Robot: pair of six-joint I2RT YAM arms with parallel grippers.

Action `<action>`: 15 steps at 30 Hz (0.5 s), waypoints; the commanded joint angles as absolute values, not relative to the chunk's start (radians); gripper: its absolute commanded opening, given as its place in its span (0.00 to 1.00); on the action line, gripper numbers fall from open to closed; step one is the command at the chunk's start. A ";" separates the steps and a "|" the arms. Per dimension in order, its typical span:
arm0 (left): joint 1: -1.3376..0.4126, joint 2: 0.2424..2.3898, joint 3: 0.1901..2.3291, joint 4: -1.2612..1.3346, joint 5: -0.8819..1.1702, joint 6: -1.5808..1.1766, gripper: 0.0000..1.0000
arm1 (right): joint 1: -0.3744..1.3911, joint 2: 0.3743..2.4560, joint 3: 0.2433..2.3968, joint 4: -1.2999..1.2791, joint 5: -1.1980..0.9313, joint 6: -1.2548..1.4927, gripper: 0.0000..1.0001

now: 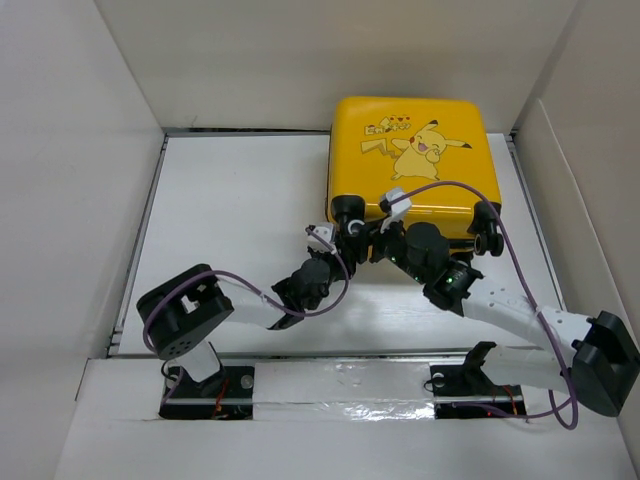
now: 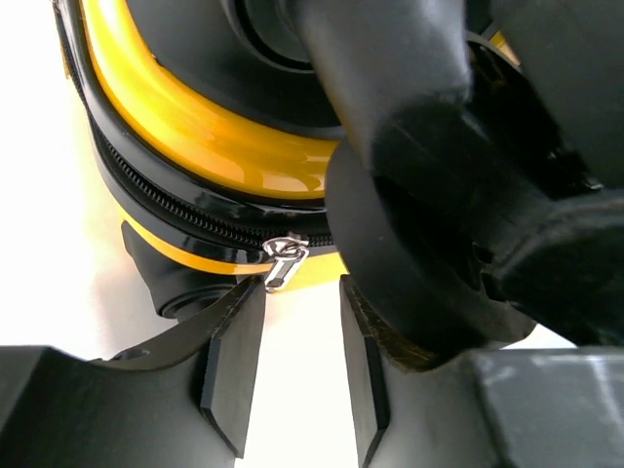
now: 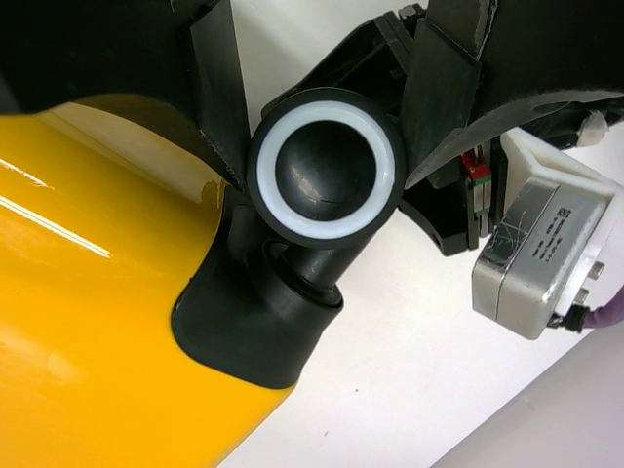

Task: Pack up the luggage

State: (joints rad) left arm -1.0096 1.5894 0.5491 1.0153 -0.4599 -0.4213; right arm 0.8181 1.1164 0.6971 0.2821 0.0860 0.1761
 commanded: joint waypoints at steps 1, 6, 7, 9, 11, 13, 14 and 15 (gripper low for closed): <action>-0.983 1.632 0.614 1.178 -0.670 -0.396 0.32 | 0.871 1.094 0.755 0.463 -0.117 0.239 0.00; -1.019 1.681 0.659 1.227 -0.834 -0.356 0.14 | 0.882 1.095 0.746 0.471 -0.118 0.245 0.00; -1.019 1.695 0.666 1.229 -0.865 -0.348 0.09 | 0.882 1.092 0.742 0.474 -0.120 0.247 0.00; -1.019 1.706 0.673 1.239 -0.905 -0.333 0.00 | 0.891 1.085 0.730 0.474 -0.112 0.250 0.00; -1.019 1.704 0.664 1.267 -0.931 -0.305 0.00 | 0.891 1.066 0.719 0.474 -0.100 0.253 0.00; -1.019 1.694 0.643 1.290 -0.956 -0.266 0.00 | 0.891 1.039 0.704 0.471 -0.088 0.255 0.00; -1.019 1.687 0.635 1.298 -0.960 -0.255 0.00 | 0.891 1.028 0.697 0.471 -0.074 0.256 0.00; -1.019 1.680 0.617 1.302 -0.962 -0.246 0.00 | 0.891 1.017 0.692 0.472 -0.065 0.258 0.00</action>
